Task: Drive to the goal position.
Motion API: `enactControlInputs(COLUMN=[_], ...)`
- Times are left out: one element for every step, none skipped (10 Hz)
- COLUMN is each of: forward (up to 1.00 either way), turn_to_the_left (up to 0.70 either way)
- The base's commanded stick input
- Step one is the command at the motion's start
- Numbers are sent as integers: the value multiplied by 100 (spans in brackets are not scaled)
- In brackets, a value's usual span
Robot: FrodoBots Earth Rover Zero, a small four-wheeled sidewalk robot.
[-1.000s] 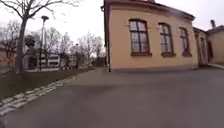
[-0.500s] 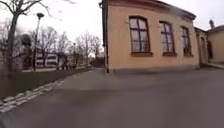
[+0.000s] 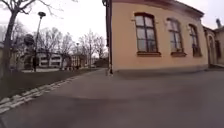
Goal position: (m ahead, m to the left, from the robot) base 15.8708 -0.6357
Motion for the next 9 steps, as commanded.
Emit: enactControlInputs(forward=[100,100,100,100,100,100,100,100,100], turn_to_the_left=[0,0,0,0,0,0,0,0,0])
